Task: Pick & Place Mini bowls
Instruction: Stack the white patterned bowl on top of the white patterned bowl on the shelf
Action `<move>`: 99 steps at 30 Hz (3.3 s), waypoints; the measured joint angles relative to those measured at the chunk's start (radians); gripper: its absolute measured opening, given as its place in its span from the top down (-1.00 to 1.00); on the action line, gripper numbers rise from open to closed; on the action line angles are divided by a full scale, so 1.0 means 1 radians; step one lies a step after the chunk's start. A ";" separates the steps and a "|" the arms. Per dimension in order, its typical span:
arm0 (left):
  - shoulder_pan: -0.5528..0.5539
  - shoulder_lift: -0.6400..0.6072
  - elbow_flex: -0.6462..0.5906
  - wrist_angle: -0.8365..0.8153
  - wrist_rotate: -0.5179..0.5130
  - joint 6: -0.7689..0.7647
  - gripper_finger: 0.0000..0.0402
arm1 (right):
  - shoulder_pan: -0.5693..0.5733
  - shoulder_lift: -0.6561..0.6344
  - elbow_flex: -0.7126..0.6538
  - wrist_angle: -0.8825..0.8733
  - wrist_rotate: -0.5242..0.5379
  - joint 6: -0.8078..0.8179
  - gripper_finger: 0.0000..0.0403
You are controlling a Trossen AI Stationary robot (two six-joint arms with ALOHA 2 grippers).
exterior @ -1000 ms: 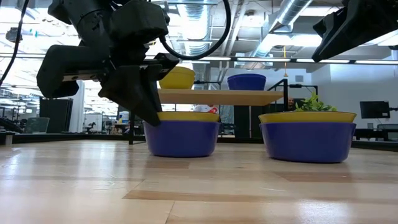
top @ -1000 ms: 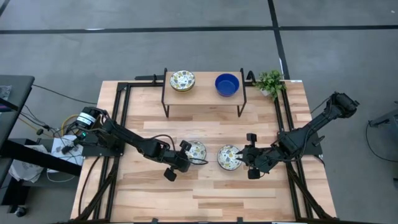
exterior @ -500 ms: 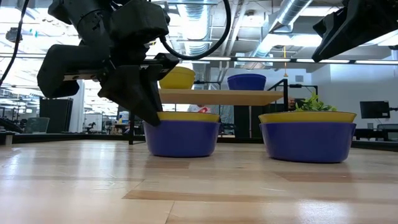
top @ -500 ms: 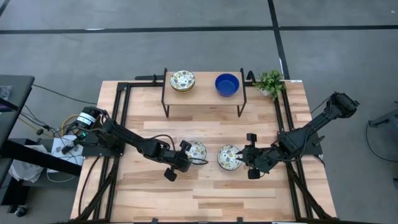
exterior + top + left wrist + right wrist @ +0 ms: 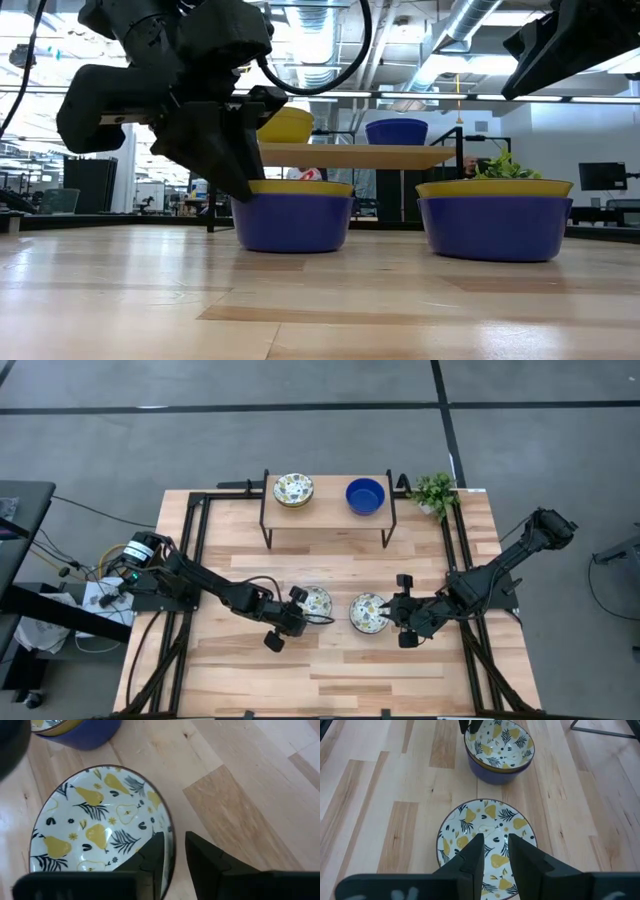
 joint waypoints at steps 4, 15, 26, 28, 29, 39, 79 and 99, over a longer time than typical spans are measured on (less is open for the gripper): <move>0.006 -0.010 0.000 0.000 0.000 0.000 0.66 | 0.000 0.000 0.000 0.000 0.000 0.000 0.61; 0.008 -0.061 0.000 -0.011 0.042 -0.011 0.77 | 0.000 0.000 0.000 0.000 0.000 0.000 0.61; 0.008 -0.058 0.000 -0.022 0.043 -0.025 0.76 | 0.000 0.000 0.000 0.001 0.000 0.000 0.61; 0.008 -0.058 0.000 -0.026 0.043 -0.027 0.74 | 0.000 0.000 0.000 0.000 0.000 0.000 0.61; 0.008 -0.058 0.000 -0.025 0.043 -0.027 0.73 | 0.000 0.000 0.000 0.001 0.000 0.000 0.61; 0.008 -0.052 -0.022 -0.012 0.045 -0.028 0.63 | 0.000 0.000 0.000 0.001 0.000 0.007 0.61; 0.021 -0.052 -0.064 0.077 0.062 -0.027 0.67 | 0.000 0.000 0.000 -0.002 0.000 0.007 0.61; 0.042 -0.052 -0.064 0.077 0.064 -0.027 0.72 | 0.000 0.000 0.000 -0.002 0.000 0.007 0.61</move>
